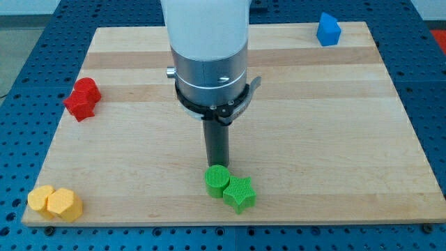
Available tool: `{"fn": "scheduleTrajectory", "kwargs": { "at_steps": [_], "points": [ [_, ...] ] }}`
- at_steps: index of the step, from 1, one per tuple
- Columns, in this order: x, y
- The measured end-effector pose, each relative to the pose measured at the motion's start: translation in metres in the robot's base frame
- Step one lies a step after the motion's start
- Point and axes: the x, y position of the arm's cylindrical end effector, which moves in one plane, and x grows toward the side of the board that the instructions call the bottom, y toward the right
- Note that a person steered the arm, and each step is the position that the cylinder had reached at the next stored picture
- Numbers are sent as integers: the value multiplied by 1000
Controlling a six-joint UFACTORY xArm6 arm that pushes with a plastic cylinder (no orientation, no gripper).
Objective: Move your arm towards bottom center
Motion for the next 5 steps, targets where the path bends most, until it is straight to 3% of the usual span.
{"fn": "scheduleTrajectory", "kwargs": {
  "at_steps": [2, 3, 4, 5],
  "points": [
    [-2, 0],
    [-35, -6],
    [-58, -51],
    [-49, -118]
  ]
}}
